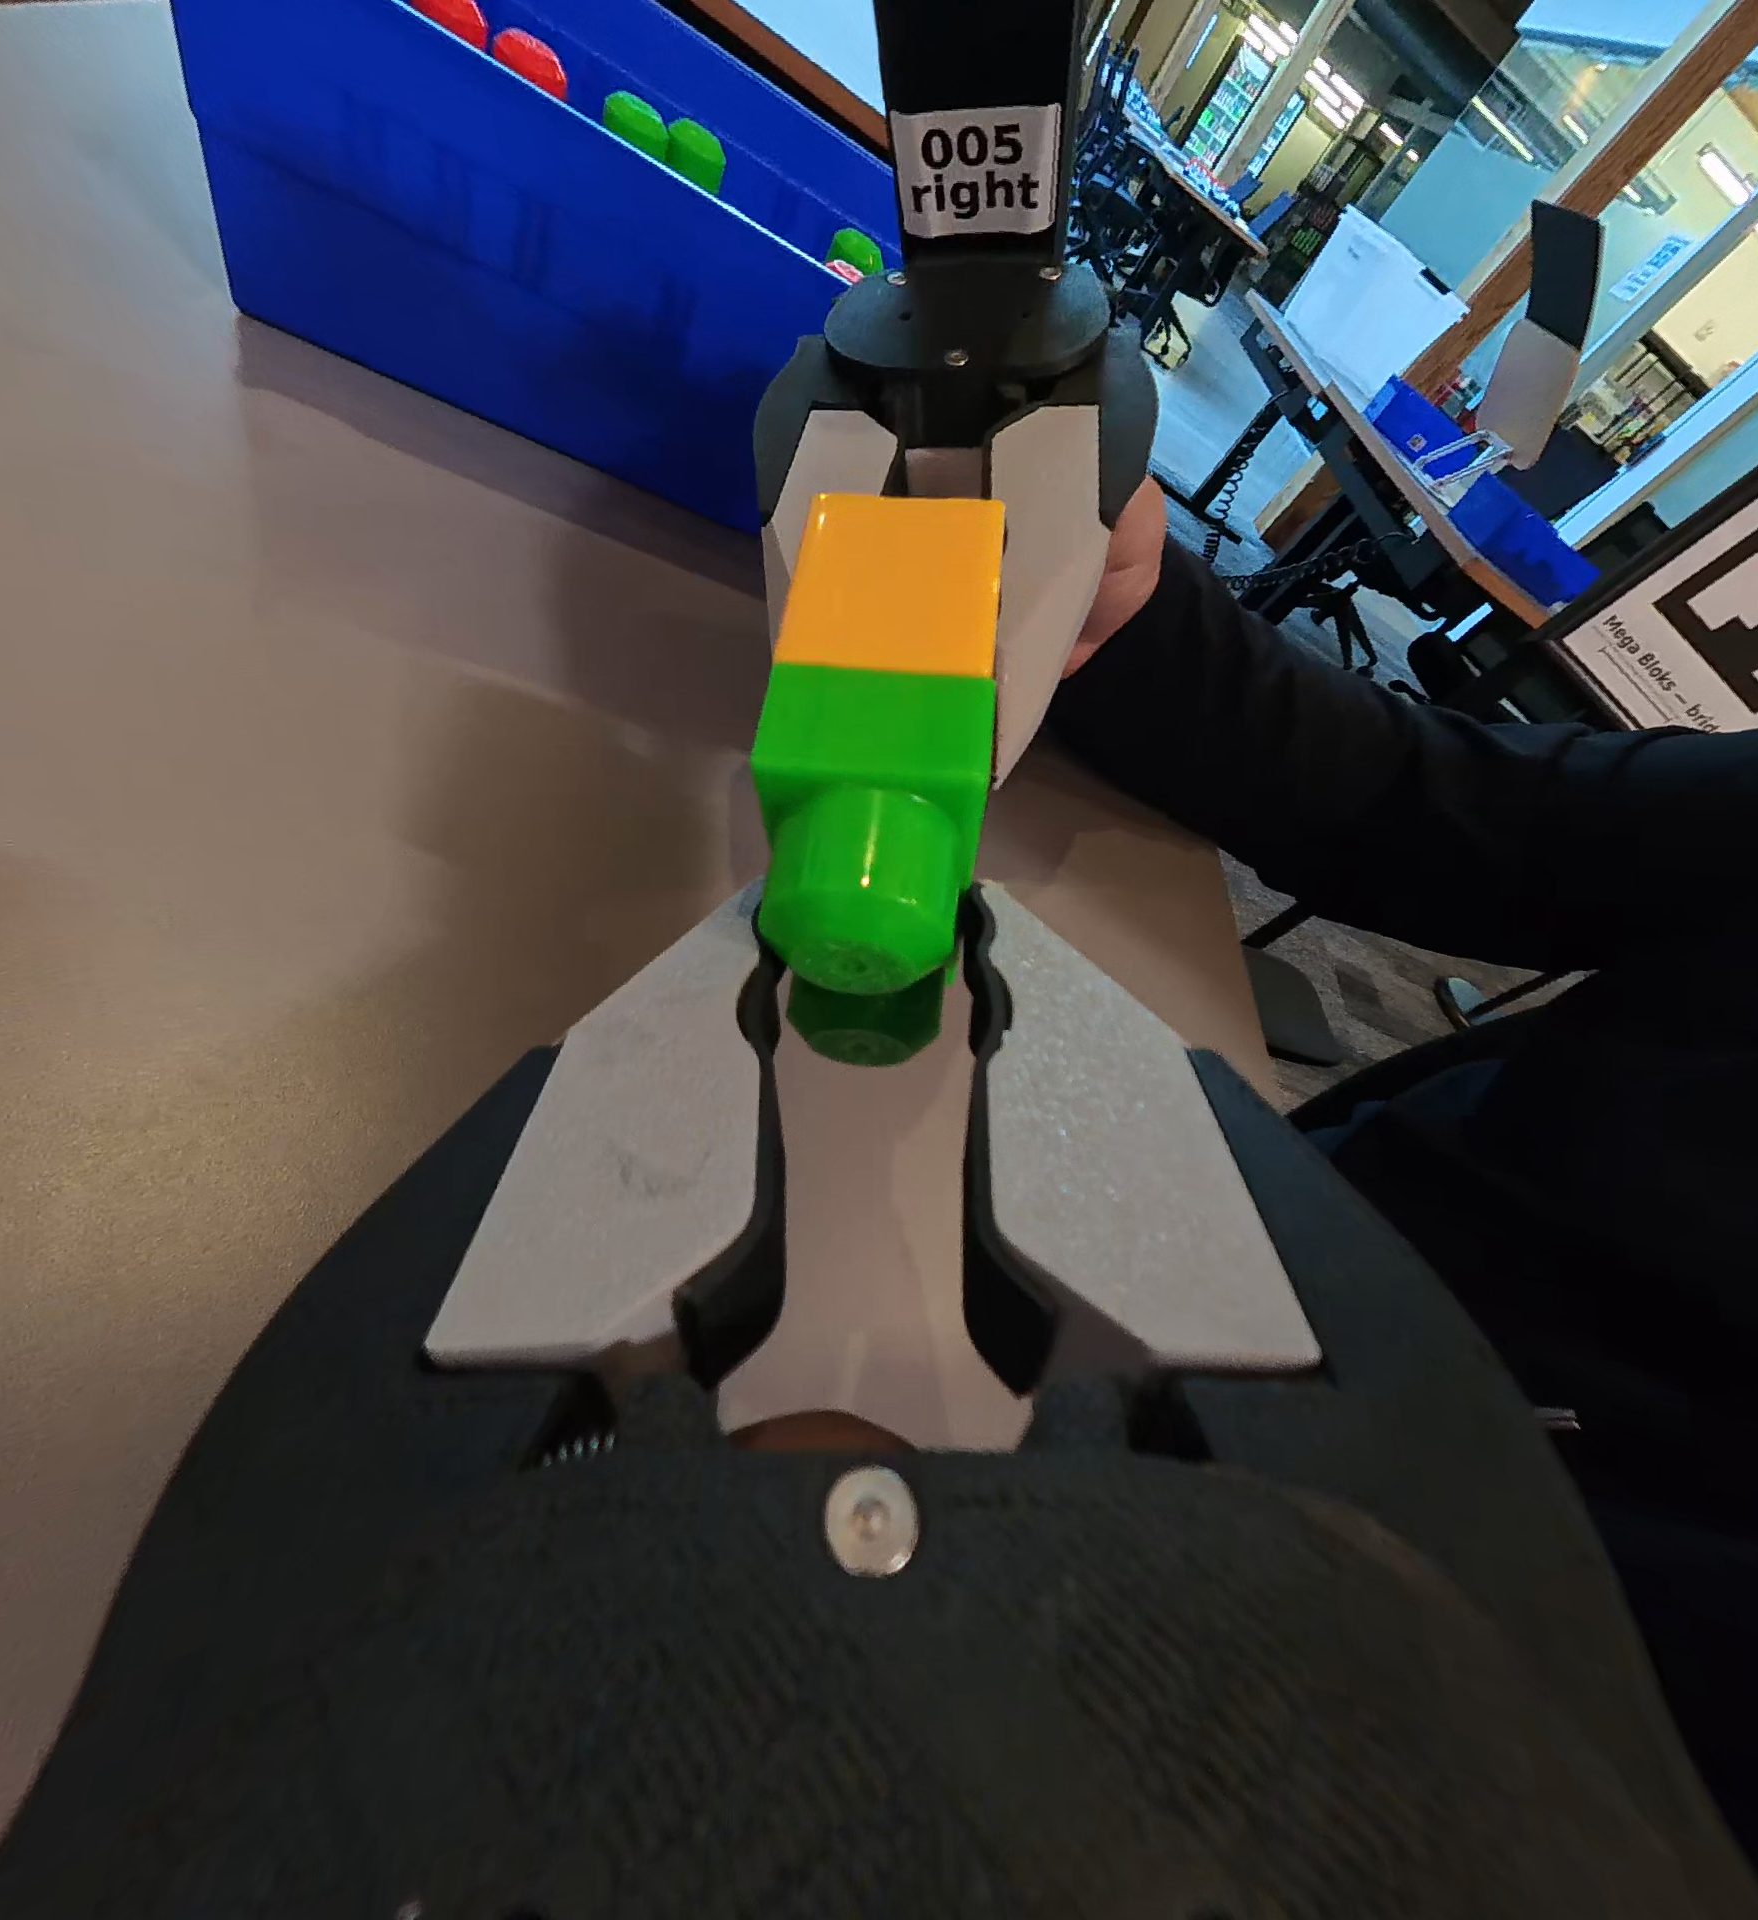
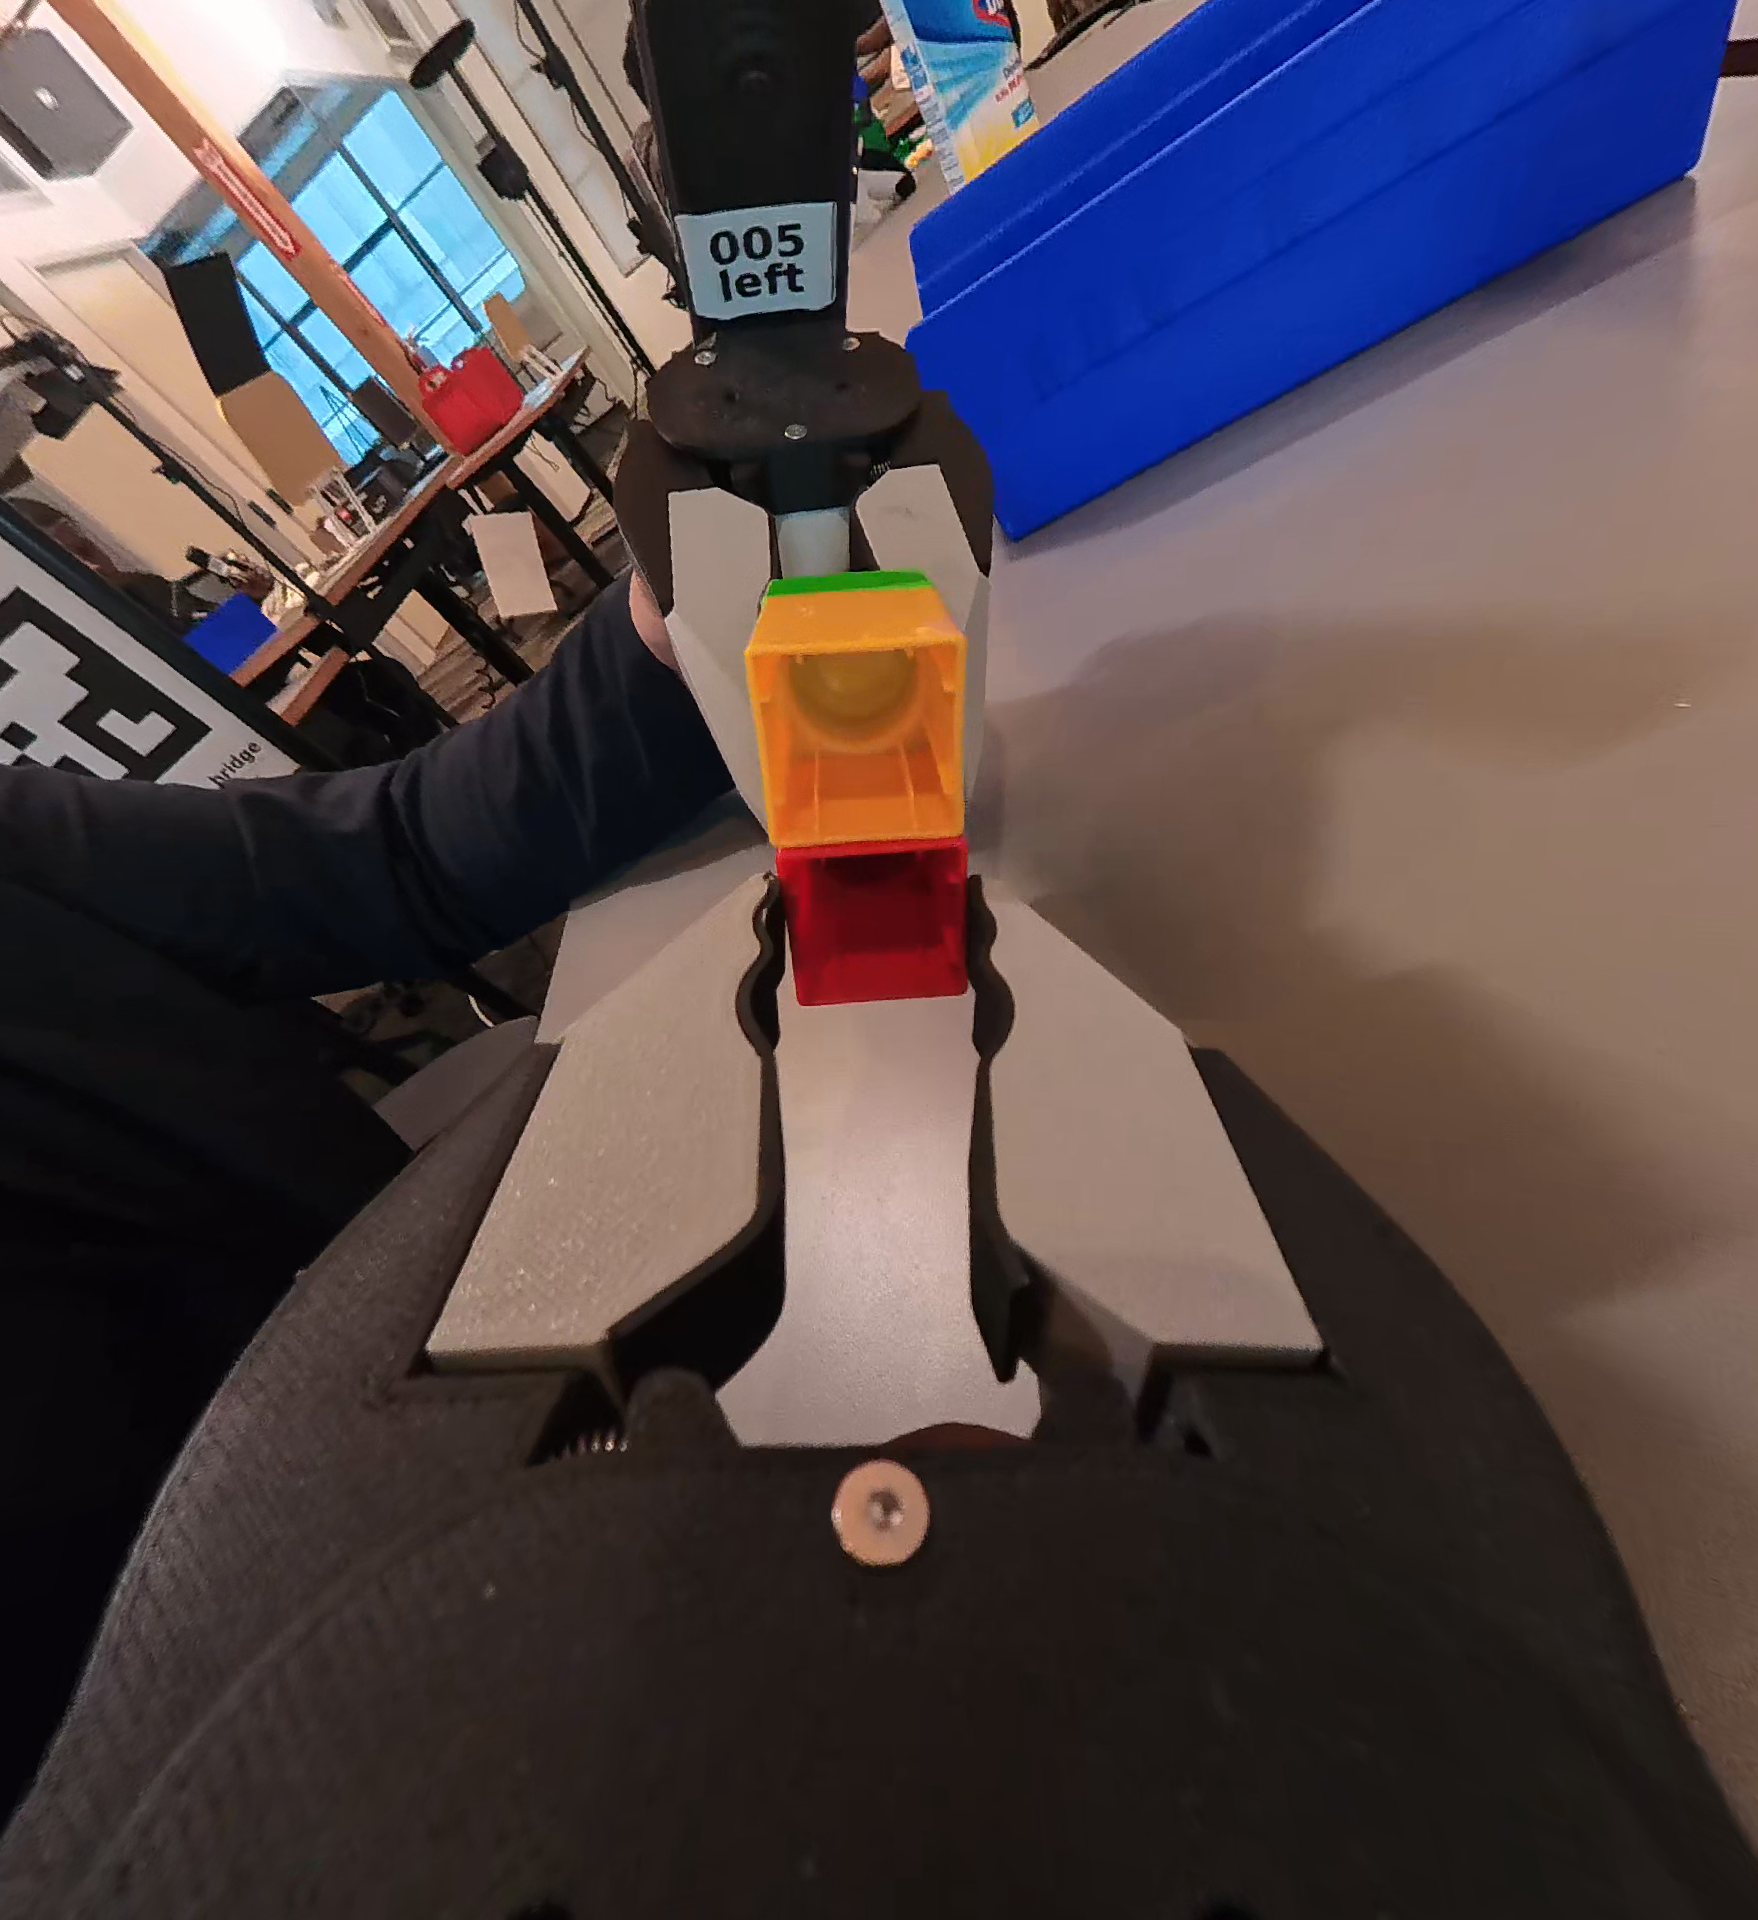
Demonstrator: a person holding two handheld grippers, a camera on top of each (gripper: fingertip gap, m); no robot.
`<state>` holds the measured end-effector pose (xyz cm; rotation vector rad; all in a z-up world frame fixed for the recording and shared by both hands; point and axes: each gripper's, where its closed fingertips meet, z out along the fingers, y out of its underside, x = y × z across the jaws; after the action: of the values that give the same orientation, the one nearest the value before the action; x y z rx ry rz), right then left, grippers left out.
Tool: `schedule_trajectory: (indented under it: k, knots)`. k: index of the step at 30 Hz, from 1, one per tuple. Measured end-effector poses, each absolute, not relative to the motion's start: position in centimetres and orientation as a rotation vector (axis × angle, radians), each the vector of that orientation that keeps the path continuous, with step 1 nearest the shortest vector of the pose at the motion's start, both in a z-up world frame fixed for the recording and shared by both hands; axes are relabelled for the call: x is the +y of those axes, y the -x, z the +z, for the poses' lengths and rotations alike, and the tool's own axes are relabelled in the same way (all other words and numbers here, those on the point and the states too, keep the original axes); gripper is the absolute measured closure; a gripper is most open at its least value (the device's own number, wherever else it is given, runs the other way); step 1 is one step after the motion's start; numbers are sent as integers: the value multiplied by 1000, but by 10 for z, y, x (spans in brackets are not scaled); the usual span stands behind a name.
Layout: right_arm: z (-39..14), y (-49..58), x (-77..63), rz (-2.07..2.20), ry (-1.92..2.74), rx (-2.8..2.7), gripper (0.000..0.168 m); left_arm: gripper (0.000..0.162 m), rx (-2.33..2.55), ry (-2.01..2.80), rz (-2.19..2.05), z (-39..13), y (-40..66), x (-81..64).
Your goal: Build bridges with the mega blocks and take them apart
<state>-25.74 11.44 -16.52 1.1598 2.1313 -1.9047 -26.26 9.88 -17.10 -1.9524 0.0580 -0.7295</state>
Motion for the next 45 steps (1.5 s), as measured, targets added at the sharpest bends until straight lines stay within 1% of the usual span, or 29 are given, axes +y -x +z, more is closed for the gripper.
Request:
schedule_trajectory:
  k: [7, 12, 20, 29, 31, 32, 36, 40, 41, 42, 45]
  knots:
    - [-163, 260, 115, -1929, -1174, 2098, 135, 130, 50, 1954, -732, -173, 263, 100]
    - [-165, 260, 115, -1916, -1180, 2182, 138, 130, 57, 1958, -731, -174, 263, 100]
    - [-168, 258, 112, -1890, -1171, 2171, 138, 131, 64, 1983, -736, -177, 260, 98]
    - [-171, 264, 114, -1895, -1196, 2154, 137, 130, 47, 1991, -707, -179, 266, 100]
    - [-172, 265, 119, -1873, -1201, 2209, 133, 130, 56, 2020, -674, -183, 268, 99]
    - [-173, 267, 125, -1871, -1237, 2251, 126, 130, 66, 2063, -634, -190, 271, 97]
    - [-169, 267, 127, -1896, -1208, 2387, 124, 130, 106, 2121, -624, -200, 265, 95]
    - [-174, 263, 109, -1845, -1131, 2433, 118, 130, 188, 2217, -544, -214, 253, 95]
    - [-179, 261, 104, -1811, -1107, 2450, 123, 130, 209, 2224, -532, -214, 249, 96]
    - [-183, 258, 100, -1772, -1079, 2476, 133, 130, 232, 2233, -530, -215, 245, 96]
    - [-180, 259, 100, -1792, -1082, 2505, 135, 130, 223, 2205, -514, -211, 248, 98]
